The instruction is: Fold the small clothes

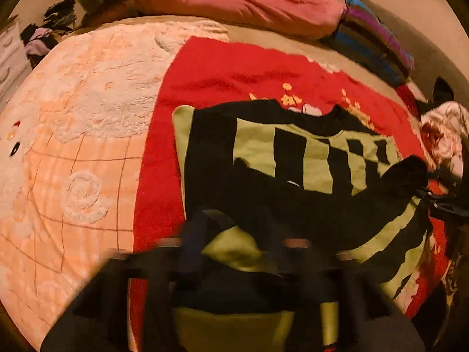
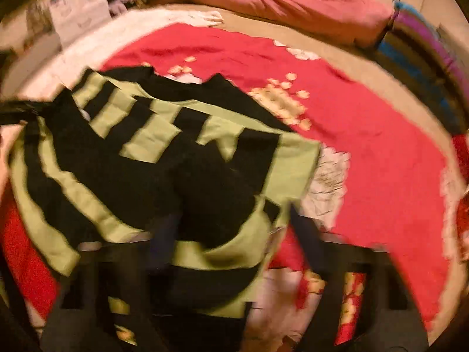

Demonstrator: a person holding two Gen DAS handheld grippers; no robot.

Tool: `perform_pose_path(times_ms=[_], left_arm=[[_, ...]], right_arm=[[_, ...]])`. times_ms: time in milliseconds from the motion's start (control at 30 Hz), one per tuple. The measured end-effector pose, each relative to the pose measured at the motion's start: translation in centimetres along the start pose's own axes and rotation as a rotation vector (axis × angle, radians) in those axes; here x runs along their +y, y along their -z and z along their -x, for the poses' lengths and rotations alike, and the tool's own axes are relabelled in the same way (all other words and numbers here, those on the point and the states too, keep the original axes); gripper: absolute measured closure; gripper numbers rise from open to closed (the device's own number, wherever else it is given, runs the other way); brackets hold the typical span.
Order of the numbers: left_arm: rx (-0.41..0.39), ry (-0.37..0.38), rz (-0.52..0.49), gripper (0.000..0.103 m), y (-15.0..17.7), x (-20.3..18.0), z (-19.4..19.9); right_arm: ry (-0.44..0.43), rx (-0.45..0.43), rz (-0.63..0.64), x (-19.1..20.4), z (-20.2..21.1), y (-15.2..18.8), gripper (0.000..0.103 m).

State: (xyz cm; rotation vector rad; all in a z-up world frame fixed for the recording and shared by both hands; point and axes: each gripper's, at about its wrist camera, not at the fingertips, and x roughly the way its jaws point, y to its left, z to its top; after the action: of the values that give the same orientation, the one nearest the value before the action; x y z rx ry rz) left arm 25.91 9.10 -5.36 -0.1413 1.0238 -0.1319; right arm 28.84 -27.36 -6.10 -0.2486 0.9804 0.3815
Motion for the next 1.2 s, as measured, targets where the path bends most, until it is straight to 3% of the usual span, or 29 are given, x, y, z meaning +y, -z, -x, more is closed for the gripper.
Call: perform_pose_path(times_ms=[67, 233, 400, 500, 633, 733, 800, 833, 900, 1033, 1200], left_arm=[[-0.025, 0.021, 0.002, 0.090, 0.4, 0.1, 0.8], [-0.162, 0.040, -0.041, 0.091, -0.1, -1.1, 5.3], [-0.279, 0.027, -0.037, 0.091, -3.7, -1.8, 7.7], [-0.279, -0.008, -0.029, 0.091, -5.9, -1.9, 6.3], [-0.224, -0.062, 0.001, 0.090, -7.3, -1.6, 2.6], [-0.192, -0.106, 0.041, 0.078, -7.2, -1.0, -0.1], [-0.183, -0.127, 0.062, 0.077, -6.9, -0.4, -1.3], [-0.196, -0.119, 0.071, 0.077, -6.7, -0.1, -1.2], [-0.223, -0.122, 0.066, 0.073, -6.4, 0.3, -0.5], [-0.263, -0.164, 0.082, 0.068, -5.6, 1.4, 1.5], [-0.255, -0.146, 0.114, 0.069, -5.2, 2.4, 2.6]], right_arm=[[-0.034, -0.022, -0.034, -0.4, 0.9, 0.7, 0.088], [-0.124, -0.095, -0.148, -2.5, 4.1, 1.4, 0.092], [-0.183, -0.188, -0.300, -5.0, 5.9, -1.1, 0.092], [-0.184, -0.212, -0.359, -6.1, 4.8, -3.0, 0.092], [-0.120, -0.155, -0.382, -6.1, 1.5, -4.7, 0.091], [-0.029, -0.091, -0.396, -6.0, -1.6, -4.8, 0.082], [-0.002, -0.066, -0.434, -6.6, -2.8, -4.4, 0.065], [-0.002, -0.060, -0.464, -7.0, -3.1, -4.2, 0.061], [0.002, -0.088, -0.499, -7.5, -2.5, -3.8, 0.044], [0.066, -0.188, -0.450, -7.4, 0.4, -3.4, 0.036], [0.022, -0.245, -0.416, -6.8, 3.0, -2.7, 0.034]])
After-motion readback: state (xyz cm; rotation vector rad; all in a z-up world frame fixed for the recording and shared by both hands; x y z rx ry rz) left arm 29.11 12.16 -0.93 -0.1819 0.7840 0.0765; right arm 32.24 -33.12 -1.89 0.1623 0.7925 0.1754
